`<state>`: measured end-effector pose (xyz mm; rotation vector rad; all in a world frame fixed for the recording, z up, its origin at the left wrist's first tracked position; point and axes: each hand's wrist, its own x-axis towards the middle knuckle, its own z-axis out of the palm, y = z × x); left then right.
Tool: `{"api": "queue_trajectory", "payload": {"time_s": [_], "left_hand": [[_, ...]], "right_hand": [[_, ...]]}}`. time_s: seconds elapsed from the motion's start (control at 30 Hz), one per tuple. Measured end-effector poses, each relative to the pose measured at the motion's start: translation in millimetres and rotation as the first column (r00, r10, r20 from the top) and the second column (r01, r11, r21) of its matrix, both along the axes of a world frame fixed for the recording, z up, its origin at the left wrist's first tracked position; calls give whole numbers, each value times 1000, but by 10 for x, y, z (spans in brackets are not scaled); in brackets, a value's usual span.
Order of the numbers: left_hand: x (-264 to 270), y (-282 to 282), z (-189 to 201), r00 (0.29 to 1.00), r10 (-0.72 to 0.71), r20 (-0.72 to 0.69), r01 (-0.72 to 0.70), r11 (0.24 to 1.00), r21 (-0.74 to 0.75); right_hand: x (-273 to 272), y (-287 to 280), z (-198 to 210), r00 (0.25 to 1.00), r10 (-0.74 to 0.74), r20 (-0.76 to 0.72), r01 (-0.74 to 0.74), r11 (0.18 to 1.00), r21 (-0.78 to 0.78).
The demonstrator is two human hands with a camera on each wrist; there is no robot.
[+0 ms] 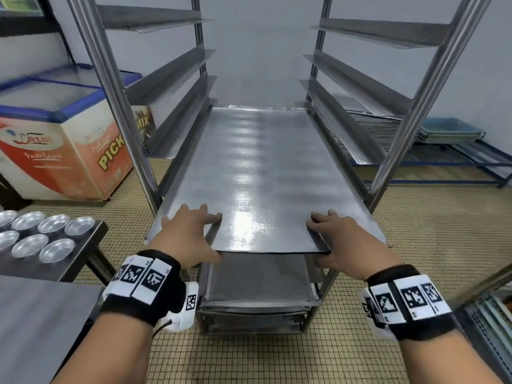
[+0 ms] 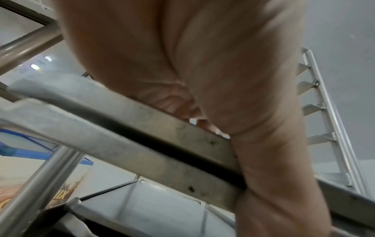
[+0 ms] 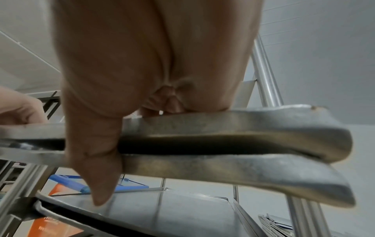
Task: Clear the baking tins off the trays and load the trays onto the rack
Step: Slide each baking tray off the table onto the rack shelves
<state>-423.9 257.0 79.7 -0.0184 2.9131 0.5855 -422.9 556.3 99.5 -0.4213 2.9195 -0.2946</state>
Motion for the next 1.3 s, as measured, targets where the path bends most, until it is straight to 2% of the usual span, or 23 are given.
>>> {"api": "queue_trajectory", "payload": {"time_s": [0.27, 0.57, 0.9, 1.2, 1.3], "left_hand": [[-482, 19, 39, 1000, 12, -13, -12, 1000, 2], [-987, 22, 91, 999, 14, -32, -14, 1000, 0], [-1295, 42, 125, 997, 46, -59, -45, 999, 20], [-1476, 43, 162, 999, 8, -43, -10, 998, -57], [-1473, 65, 146, 999, -8, -54, -1, 986, -166]], "right_hand": [[-554, 17, -34, 998, 59, -16, -58, 997, 49], [-1105, 41, -55, 994, 96, -47, -95, 995, 27], [-1450, 4, -23, 996, 81, -46, -78, 995, 61], [-1650, -34, -58, 989, 106, -99, -93, 987, 133], [-1638, -35, -117, 978, 131, -160, -101, 978, 180]]}}
